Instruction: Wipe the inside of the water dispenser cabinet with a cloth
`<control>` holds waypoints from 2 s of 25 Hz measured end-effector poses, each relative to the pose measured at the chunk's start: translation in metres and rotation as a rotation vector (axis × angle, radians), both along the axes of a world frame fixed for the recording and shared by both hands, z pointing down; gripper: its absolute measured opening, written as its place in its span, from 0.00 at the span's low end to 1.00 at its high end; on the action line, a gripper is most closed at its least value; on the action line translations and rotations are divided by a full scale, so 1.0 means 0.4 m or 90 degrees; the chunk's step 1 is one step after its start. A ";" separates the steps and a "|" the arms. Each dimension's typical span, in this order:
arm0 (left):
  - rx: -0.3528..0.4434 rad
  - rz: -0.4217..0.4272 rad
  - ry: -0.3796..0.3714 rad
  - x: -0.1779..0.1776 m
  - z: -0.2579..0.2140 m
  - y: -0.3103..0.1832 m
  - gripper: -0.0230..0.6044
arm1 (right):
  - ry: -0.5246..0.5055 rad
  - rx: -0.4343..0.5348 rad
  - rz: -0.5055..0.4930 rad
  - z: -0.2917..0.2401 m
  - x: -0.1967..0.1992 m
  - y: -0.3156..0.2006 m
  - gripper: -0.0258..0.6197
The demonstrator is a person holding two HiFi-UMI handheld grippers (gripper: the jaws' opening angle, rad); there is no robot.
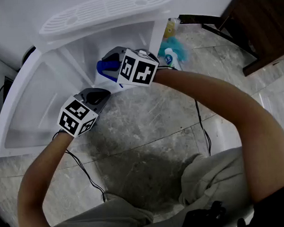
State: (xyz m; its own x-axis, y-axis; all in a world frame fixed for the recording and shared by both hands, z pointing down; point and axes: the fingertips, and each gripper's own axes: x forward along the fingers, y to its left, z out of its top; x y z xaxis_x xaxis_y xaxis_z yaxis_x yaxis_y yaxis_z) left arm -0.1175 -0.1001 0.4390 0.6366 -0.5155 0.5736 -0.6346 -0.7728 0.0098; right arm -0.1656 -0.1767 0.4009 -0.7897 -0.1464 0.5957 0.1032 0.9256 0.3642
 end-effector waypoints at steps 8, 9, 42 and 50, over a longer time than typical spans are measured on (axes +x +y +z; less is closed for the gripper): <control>-0.025 -0.019 0.020 -0.069 0.047 0.030 0.05 | 0.120 0.088 -0.009 0.140 -0.116 -0.086 0.19; -0.028 -0.025 0.025 -0.080 0.051 0.035 0.05 | 0.133 0.097 -0.011 0.160 -0.128 -0.095 0.19; -0.056 -0.066 0.086 -0.124 0.082 0.017 0.05 | 0.179 0.126 0.045 0.235 -0.200 -0.212 0.19; -0.050 -0.063 0.086 -0.116 0.074 0.006 0.05 | 0.168 0.130 0.022 0.231 -0.184 -0.164 0.19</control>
